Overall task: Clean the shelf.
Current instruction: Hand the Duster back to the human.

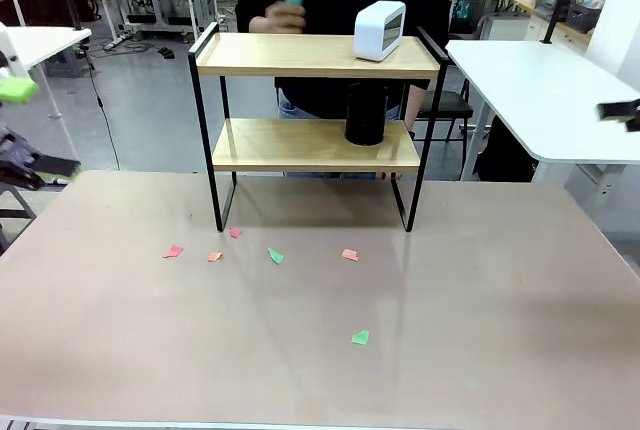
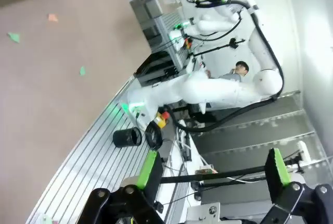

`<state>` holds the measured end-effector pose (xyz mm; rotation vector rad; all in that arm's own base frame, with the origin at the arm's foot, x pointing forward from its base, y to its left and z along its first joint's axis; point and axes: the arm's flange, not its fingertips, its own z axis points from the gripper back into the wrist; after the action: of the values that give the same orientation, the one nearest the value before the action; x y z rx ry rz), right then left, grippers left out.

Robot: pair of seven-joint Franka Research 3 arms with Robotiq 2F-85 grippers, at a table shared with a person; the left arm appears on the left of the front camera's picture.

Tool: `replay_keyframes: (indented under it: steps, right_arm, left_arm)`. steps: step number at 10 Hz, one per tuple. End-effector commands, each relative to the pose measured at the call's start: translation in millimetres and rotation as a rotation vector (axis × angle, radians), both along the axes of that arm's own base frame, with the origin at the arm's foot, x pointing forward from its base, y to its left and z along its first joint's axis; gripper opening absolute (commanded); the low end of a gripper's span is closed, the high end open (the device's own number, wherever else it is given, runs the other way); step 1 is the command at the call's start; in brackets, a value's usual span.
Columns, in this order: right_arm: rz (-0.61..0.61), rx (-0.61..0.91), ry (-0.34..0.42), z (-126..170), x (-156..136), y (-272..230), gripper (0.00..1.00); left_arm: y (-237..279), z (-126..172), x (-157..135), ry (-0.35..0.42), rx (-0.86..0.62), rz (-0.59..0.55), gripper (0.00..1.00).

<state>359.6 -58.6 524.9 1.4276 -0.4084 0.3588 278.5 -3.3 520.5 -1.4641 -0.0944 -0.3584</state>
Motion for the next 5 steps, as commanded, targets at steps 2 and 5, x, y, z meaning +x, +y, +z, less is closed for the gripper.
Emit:
replay_keyframes:
  steps: [2, 5]
  right_arm:
    - [-0.018, -0.072, 0.207, -36, -17, 39, 1.00]
    - [-0.039, -0.074, 0.137, -41, -7, 35, 1.00]
  left_arm:
    - [-7, -30, 2, 0.011, 0.112, 0.069, 1.00]
    - [-1, -21, 18, 0.027, 0.105, 0.070, 1.00]
